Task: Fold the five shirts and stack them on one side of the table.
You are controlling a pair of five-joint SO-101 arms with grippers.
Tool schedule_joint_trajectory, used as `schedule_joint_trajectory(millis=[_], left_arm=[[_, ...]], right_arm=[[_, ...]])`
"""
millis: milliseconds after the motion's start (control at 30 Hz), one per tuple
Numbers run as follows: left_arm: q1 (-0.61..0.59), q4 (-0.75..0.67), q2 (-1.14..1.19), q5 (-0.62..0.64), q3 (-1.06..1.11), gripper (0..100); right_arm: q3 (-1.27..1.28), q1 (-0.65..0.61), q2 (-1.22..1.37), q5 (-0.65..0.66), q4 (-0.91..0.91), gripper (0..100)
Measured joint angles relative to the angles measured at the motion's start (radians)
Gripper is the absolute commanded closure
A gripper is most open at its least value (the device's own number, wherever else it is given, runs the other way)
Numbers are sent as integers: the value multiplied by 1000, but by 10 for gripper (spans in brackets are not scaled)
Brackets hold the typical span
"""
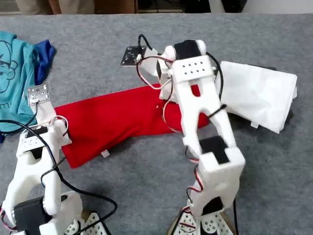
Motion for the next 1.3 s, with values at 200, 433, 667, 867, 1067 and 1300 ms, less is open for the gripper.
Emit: schedule_joint_trajectory(millis=[200,433,667,867,1067,1300], left_arm=[[0,0,-2,0,0,981],[0,0,-2,0,0,981],[0,0,-2,0,0,981],[0,0,-2,0,0,981],[0,0,-2,0,0,981],[0,0,-2,0,0,981]], right_arm=[[256,0,-25,-41,-241,995],[206,-77,184,-150,-368,996],[-54,-120,396,-216,-311,996],[-206,-114,425,-216,-129,996],[-322,-28,287,-193,6,996],[-275,141,278,-147,-11,996]])
